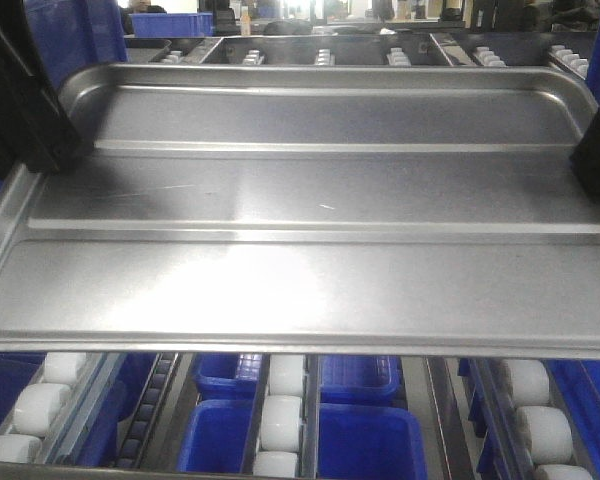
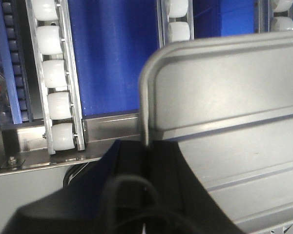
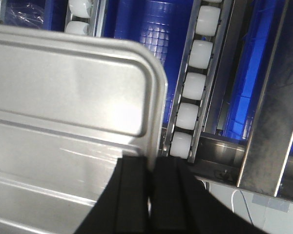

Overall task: Grab silver tray and stack on right shelf
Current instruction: 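Hold the tray with both grippers while the base turns away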

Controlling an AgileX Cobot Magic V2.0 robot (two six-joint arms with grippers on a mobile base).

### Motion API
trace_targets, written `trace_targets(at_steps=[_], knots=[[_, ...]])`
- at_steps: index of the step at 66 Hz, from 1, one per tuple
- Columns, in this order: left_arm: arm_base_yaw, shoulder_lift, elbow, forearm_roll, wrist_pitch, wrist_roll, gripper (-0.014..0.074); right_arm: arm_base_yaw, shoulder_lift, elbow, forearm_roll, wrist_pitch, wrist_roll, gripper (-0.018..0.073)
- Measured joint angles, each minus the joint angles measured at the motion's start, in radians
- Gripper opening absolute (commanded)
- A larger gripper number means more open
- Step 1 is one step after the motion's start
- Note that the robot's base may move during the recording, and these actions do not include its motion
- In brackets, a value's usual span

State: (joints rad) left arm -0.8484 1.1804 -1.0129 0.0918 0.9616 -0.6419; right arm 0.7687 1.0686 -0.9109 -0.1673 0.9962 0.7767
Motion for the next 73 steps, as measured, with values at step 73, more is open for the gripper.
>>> trace_targets(at_steps=[73], knots=[[0.000,0.000,0.000,0.002,0.000,0.000,-0.0093,0.000,0.000,0.000,0.000,-0.002,-0.002,0.0057]])
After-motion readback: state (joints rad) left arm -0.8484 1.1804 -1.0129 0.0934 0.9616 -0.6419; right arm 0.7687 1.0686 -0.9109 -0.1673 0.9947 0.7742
